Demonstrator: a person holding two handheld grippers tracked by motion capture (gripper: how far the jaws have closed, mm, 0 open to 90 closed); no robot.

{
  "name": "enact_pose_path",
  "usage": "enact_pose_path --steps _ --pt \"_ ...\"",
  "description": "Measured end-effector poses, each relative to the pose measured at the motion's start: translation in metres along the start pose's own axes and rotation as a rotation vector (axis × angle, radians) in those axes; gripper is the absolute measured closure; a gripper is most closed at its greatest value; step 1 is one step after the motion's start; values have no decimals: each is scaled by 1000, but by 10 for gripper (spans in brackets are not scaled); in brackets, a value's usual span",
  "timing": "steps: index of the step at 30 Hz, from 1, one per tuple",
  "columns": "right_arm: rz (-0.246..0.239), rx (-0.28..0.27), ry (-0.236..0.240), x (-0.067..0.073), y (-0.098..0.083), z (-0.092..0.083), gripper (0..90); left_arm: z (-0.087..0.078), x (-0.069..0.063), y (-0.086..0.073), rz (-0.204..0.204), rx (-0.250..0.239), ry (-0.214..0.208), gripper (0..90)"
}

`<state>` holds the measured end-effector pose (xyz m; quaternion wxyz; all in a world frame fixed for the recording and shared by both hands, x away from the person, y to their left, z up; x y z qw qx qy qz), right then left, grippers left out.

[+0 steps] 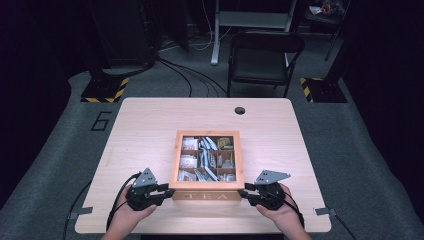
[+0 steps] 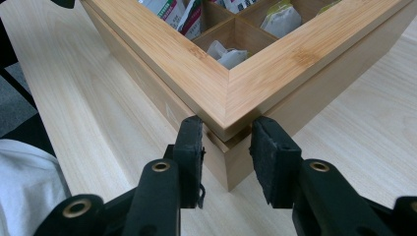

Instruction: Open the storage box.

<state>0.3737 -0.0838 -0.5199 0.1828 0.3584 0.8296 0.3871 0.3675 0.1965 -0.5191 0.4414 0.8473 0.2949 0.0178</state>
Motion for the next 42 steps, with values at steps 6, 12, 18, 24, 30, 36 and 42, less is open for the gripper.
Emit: enact_pose_path --steps 6,12,18,24,30,36,42 --pt "21 5 1 1 2 -1 648 0 0 3 -7 6 3 669" --pt "26 -6 1 0 8 -4 624 -5 -1 9 -15 -4 -4 670" --pt "23 -31 -5 -3 16 -6 570 -10 -2 17 -32 -14 -17 670" --pt "31 -40 -16 -9 20 -8 476 -14 -2 23 -30 -12 -14 670" --pt "20 -45 -32 -12 26 -11 428 -18 -2 31 -40 -17 -22 670" --pt "-10 -55 -49 -14 36 -12 425 -21 -1 38 -36 -14 -27 669" --pt "-30 -57 -43 -15 44 -15 416 -23 1 44 -23 -25 -12 647"
Point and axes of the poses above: each handheld gripper's, and its own axes: z roughly forward along the jaws, y roughly out of its top, x roughly to its left, the point moved 9 cm from there along z, roughly forward along the jaws, and after that the axes turned 11 degrees about -y, right-handed, at the moved point
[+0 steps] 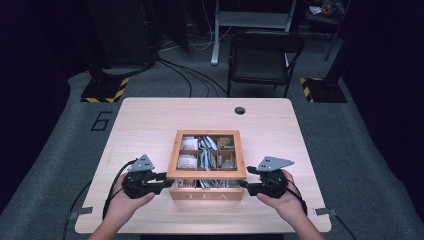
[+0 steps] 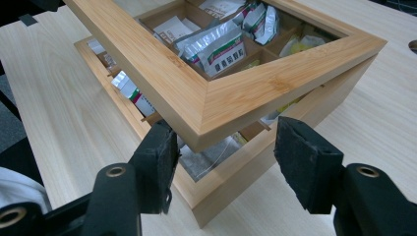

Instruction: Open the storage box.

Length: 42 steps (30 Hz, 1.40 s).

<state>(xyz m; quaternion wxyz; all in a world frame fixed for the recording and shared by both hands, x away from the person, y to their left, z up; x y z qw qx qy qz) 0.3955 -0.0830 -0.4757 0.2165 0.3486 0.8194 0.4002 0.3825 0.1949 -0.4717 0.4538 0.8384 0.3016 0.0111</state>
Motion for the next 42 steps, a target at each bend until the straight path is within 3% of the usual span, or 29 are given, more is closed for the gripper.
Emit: enact_pose_path --steps 11,21,25,33,42 --pt "-22 -13 -17 -4 14 -5 410 -5 4 13 12 -13 30 520" --pt "-35 -18 -14 -7 25 -8 398 -9 7 23 34 -19 47 470" --pt "-50 -32 -18 -7 32 -9 398 -12 9 30 56 -42 82 417" --pt "-77 -43 -34 -11 47 -13 396 -18 11 43 87 -50 97 417" --pt "-95 -39 -15 -14 63 -15 398 -21 8 59 140 -48 94 467"
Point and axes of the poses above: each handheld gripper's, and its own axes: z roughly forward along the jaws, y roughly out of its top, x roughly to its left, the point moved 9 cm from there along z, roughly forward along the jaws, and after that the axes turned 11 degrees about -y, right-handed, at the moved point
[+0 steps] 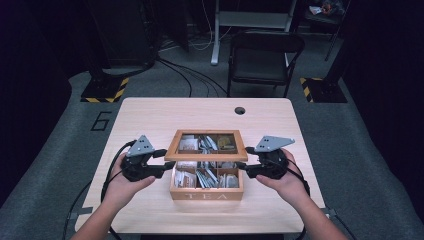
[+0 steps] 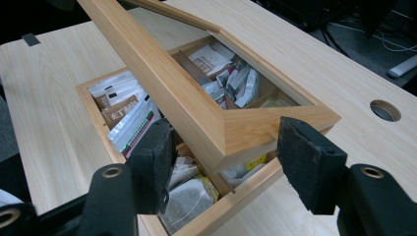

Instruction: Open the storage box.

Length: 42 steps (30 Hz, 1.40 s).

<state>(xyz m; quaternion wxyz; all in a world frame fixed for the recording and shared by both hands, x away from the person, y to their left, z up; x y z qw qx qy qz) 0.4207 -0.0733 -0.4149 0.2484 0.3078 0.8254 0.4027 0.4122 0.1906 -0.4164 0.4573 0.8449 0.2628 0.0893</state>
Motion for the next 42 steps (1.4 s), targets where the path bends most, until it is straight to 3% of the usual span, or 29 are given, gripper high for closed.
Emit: enact_pose_path --steps 16,26,33,40,42 --pt "27 -10 33 -16 24 0 420 -1 17 20 18 -76 11 480" --pt "68 -12 50 -26 35 0 443 15 38 22 1 -76 53 499" --pt "64 -13 50 -29 39 0 457 20 48 26 -3 -75 81 549" --pt "97 -32 55 -34 42 2 457 20 51 30 -21 -79 74 557" --pt "100 -33 34 -36 41 4 440 20 53 32 -28 -84 73 558"
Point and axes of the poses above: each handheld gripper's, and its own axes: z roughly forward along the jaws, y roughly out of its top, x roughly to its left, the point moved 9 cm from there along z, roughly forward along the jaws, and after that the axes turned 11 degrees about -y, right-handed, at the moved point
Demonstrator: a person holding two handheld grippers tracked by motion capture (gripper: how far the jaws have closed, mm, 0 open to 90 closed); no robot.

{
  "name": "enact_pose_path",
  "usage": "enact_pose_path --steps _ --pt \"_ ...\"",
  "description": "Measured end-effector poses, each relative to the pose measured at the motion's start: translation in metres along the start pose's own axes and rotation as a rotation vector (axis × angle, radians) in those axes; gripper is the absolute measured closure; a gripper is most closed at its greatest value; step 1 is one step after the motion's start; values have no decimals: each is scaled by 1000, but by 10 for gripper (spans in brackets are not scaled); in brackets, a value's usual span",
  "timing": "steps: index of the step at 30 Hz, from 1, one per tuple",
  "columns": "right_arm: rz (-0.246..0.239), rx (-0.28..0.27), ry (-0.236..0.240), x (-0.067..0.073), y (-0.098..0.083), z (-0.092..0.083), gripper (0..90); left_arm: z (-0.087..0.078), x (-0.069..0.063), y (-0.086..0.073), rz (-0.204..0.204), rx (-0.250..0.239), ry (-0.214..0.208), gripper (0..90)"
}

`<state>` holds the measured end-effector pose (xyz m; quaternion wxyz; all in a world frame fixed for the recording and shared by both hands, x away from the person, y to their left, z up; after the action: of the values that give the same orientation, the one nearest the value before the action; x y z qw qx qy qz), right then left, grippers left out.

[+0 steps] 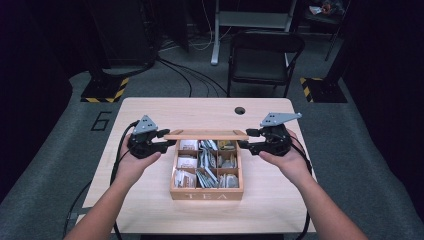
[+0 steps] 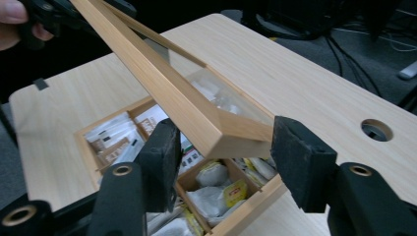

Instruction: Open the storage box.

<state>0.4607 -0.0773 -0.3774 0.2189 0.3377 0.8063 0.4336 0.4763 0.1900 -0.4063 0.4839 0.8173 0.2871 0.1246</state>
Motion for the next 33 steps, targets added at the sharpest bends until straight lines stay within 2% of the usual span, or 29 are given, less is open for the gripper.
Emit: enact_pose_path --steps 7,14,17,25,29,33 --pt "-24 -4 -49 -13 -5 10 440 1 7 10 -8 -10 13 569" --pt "4 0 -92 -32 -10 26 480 3 15 21 -25 -19 33 582" --pt "-1 -13 -107 -37 -9 32 486 4 19 26 -27 -20 38 587" --pt "-9 -9 -121 -43 -7 53 486 5 25 32 -41 -26 27 589" --pt "10 5 -122 -43 -7 62 503 6 28 35 -41 -36 33 592" --pt "18 -7 -131 -45 -4 67 515 7 29 36 -43 -39 30 595"
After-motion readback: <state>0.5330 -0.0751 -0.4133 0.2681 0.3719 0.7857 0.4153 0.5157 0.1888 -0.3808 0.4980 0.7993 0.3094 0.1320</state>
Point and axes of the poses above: each handheld gripper's, and its own axes: z roughly forward along the jaws, y roughly out of its top, x roughly to its left, the point moved 9 cm from there along z, roughly forward along the jaws, and after that the axes turned 11 degrees about -y, right-handed, at the moved point
